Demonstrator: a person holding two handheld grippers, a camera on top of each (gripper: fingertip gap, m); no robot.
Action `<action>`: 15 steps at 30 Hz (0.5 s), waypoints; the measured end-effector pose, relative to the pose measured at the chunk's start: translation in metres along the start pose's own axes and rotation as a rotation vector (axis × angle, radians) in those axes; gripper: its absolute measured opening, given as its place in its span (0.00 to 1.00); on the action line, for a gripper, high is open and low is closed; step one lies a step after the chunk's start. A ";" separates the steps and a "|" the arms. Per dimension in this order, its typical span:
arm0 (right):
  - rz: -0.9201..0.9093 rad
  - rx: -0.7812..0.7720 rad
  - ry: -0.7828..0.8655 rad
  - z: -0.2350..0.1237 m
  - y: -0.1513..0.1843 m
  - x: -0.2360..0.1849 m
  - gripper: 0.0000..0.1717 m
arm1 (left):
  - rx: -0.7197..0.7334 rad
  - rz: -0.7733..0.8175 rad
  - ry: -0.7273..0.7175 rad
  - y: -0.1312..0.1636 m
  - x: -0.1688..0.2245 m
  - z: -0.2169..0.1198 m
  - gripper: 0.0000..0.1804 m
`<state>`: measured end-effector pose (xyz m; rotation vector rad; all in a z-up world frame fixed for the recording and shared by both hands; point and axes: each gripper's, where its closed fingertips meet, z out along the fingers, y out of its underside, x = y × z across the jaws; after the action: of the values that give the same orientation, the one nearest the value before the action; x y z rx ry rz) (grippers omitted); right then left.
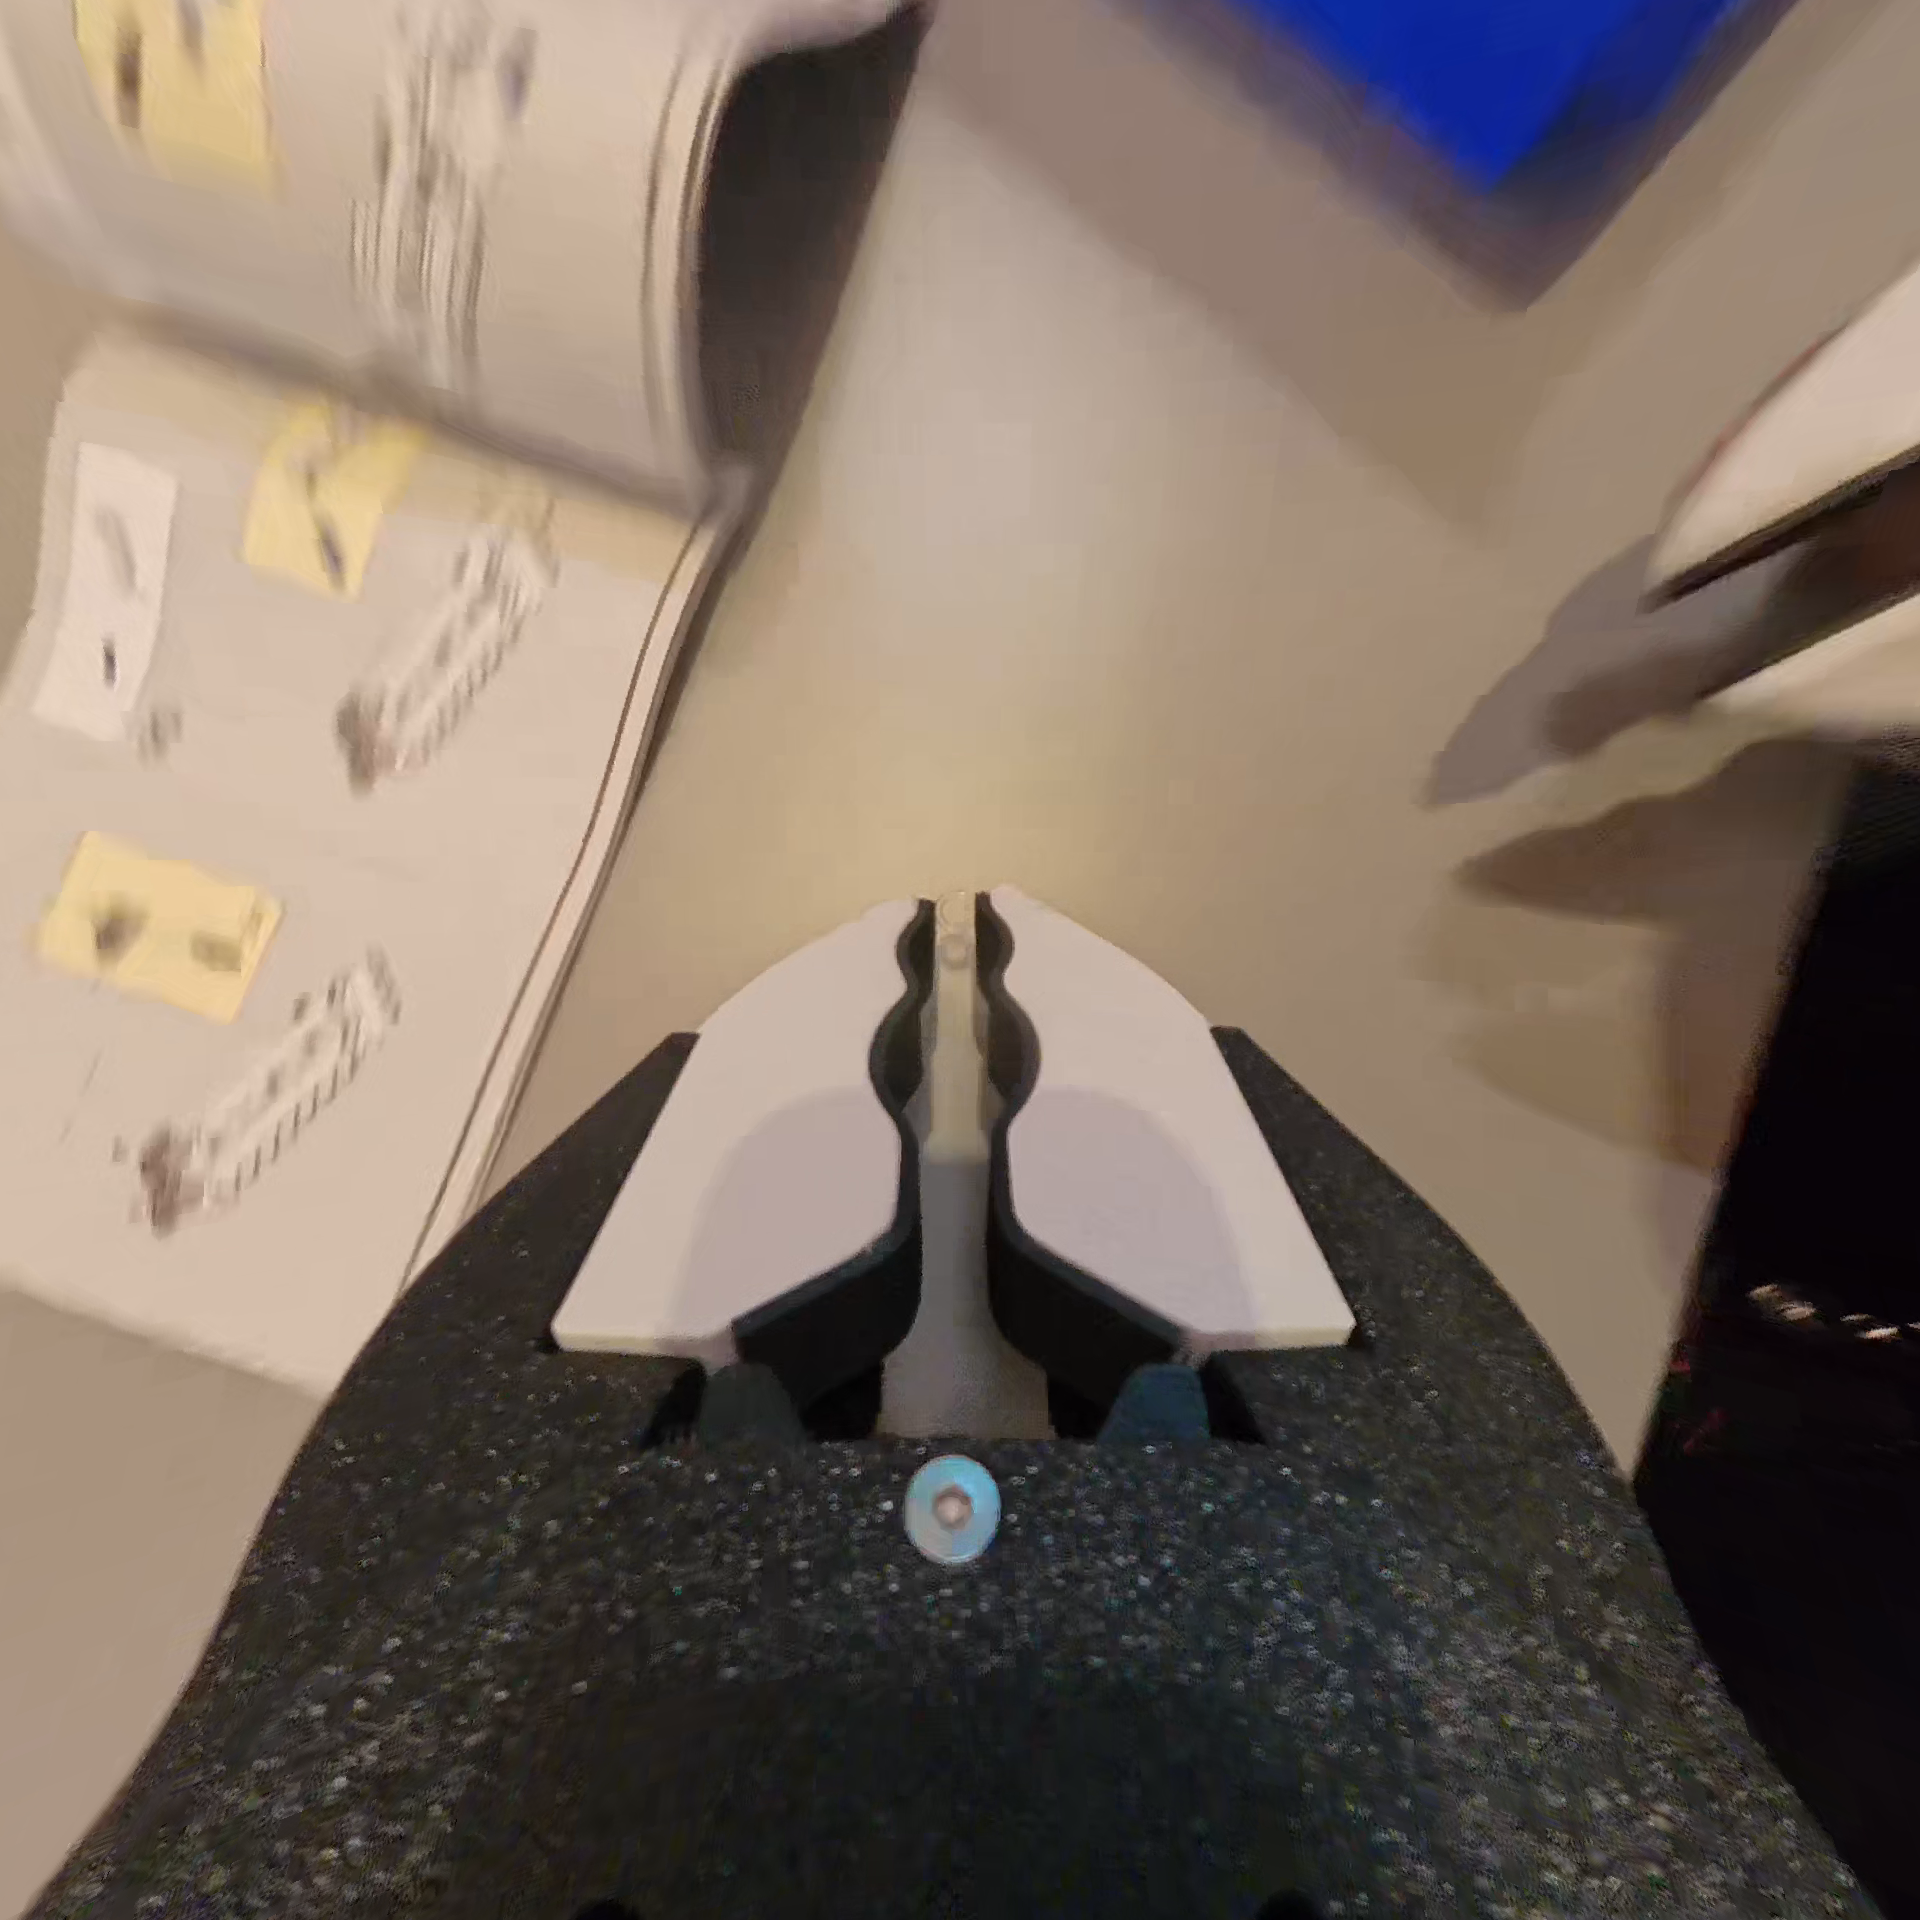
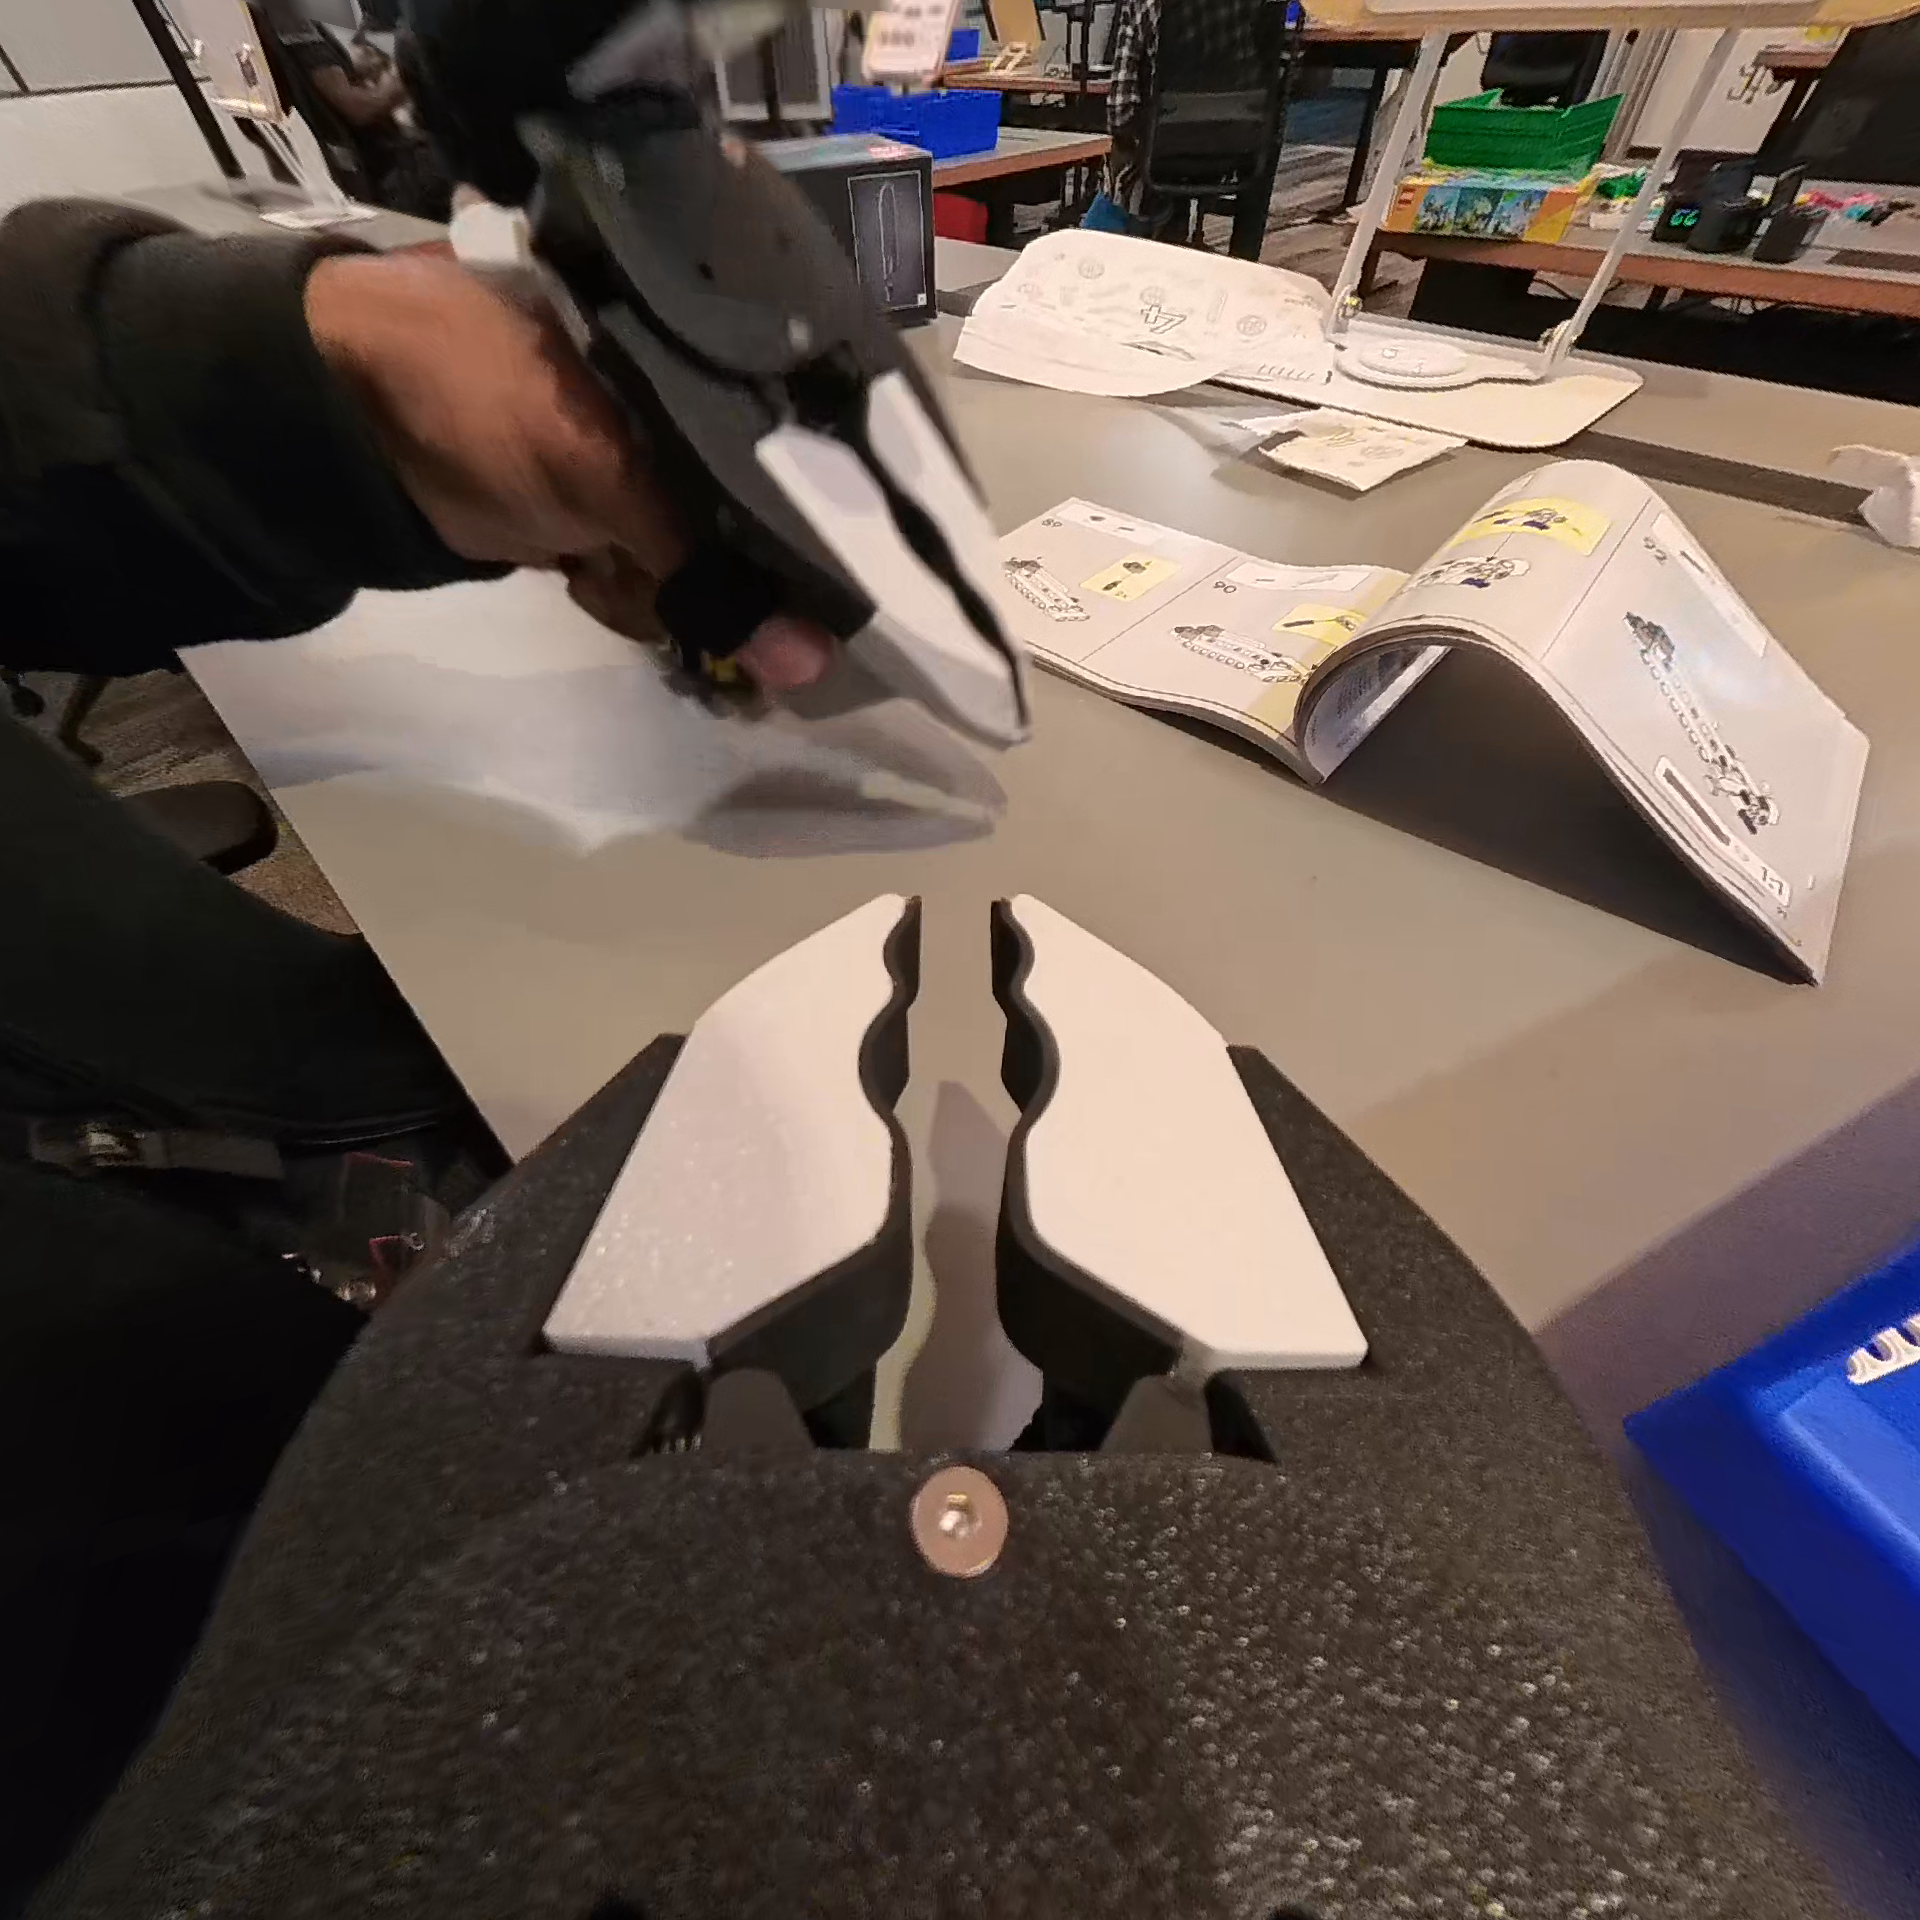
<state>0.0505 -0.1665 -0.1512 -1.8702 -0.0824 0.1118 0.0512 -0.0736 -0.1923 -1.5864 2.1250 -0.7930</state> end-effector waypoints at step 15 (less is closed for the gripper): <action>-0.035 0.031 0.072 -0.004 -0.002 0.004 0.07 | 0.487 0.209 0.192 -0.226 0.083 0.017 0.26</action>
<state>0.0545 -0.1691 -0.1486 -1.8394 -0.0640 0.0215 0.2054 -0.2035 -0.0595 -1.0551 1.9726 -1.3082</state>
